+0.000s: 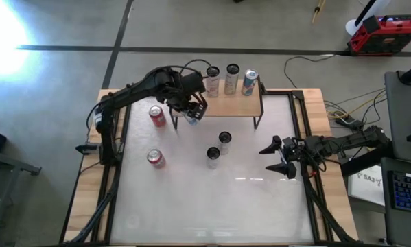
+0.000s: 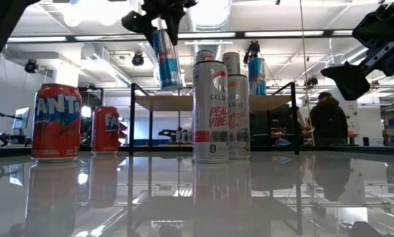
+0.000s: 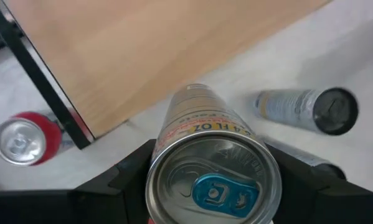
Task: Place canned beverage on shelf
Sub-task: Put the blue soda can on the shelf aligned with the other blue soda can
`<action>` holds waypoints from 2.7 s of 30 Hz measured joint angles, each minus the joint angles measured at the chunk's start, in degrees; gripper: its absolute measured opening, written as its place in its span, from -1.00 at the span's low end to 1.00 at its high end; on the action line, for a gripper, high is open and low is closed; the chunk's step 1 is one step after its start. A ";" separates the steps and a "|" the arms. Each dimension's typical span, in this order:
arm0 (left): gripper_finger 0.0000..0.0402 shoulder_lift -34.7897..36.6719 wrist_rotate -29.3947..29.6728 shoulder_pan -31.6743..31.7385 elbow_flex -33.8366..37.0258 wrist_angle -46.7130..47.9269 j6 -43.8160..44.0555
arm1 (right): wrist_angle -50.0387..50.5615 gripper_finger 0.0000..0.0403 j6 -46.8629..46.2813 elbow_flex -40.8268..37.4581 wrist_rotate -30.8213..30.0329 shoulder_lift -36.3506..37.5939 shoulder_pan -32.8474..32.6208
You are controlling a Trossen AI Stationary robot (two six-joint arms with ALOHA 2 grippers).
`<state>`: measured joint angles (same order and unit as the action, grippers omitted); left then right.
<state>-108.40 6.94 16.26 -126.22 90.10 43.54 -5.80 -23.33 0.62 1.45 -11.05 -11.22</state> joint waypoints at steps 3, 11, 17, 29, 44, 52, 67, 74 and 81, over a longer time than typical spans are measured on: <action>0.10 0.00 2.61 0.10 -2.02 -0.07 -0.71 | 0.00 0.84 0.00 0.01 -0.01 0.00 0.00; 0.11 0.02 7.31 0.73 -4.21 -0.06 -2.40 | 0.00 0.84 0.00 0.02 -0.01 0.00 0.01; 0.11 -0.15 6.09 3.23 -3.47 -0.03 -2.90 | 0.00 0.84 0.00 0.00 0.00 0.00 0.02; 0.11 -0.17 3.98 6.18 -3.17 -0.10 -6.01 | 0.00 0.84 0.00 0.00 -0.02 0.00 0.02; 0.12 -0.13 -2.38 8.96 1.01 -0.31 -7.77 | 0.00 0.84 0.00 0.00 -0.01 0.00 0.00; 0.13 -0.13 -2.10 9.08 0.75 -0.06 -6.82 | 0.00 0.84 0.00 0.00 0.00 -0.02 0.00; 0.23 -0.17 -0.47 9.15 0.73 -1.80 -6.81 | 0.00 0.84 0.00 0.02 -0.02 -0.02 0.00; 0.23 -0.17 -0.45 9.15 0.73 -2.35 -6.81 | 0.00 0.84 0.00 0.00 0.00 -0.02 0.00; 0.23 -0.17 -1.56 9.30 0.69 -0.07 -6.79 | 0.00 0.84 0.00 0.02 0.00 -0.02 0.01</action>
<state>-108.57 5.38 25.56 -125.54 90.03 36.75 -5.80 -23.33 0.64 1.45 -11.07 -11.22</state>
